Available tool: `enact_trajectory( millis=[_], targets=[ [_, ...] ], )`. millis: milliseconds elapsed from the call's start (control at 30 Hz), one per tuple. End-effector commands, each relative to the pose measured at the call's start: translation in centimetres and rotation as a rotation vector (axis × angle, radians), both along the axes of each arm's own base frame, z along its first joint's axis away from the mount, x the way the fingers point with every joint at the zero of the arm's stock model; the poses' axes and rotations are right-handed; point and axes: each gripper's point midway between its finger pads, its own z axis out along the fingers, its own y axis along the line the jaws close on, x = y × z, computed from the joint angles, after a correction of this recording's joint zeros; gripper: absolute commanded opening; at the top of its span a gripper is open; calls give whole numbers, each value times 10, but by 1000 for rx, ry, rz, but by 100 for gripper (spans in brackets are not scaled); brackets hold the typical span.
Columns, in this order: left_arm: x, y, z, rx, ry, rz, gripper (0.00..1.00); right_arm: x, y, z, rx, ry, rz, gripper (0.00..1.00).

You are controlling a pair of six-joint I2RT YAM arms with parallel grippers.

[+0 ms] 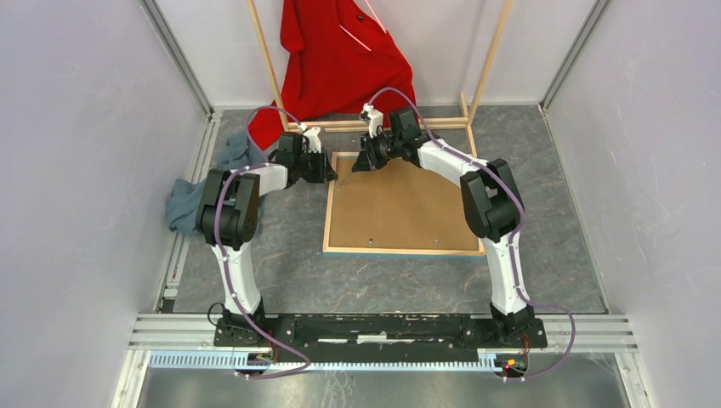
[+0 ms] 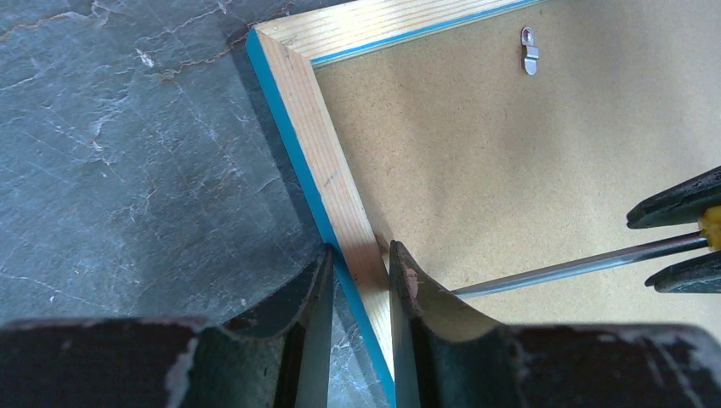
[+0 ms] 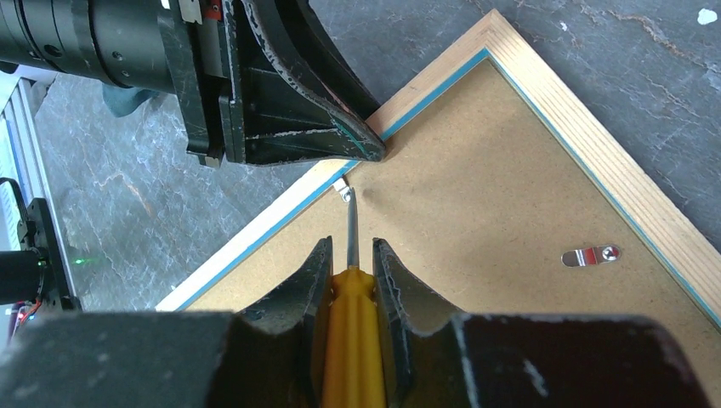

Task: Take the photo out of the frame
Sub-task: Release the photo frame item from the photo frame.

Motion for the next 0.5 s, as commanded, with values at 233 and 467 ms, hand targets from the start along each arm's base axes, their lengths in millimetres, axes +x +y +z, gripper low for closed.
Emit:
enact_trajectory(
  millis=[233, 467],
  targets=[
    [-22, -15, -17, -35, 81, -50, 23, 15, 12, -1, 24, -30, -1, 0],
    [-22, -14, -17, -34, 81, -46, 23, 8, 19, -5, 36, -2, 24, 0]
  ],
)
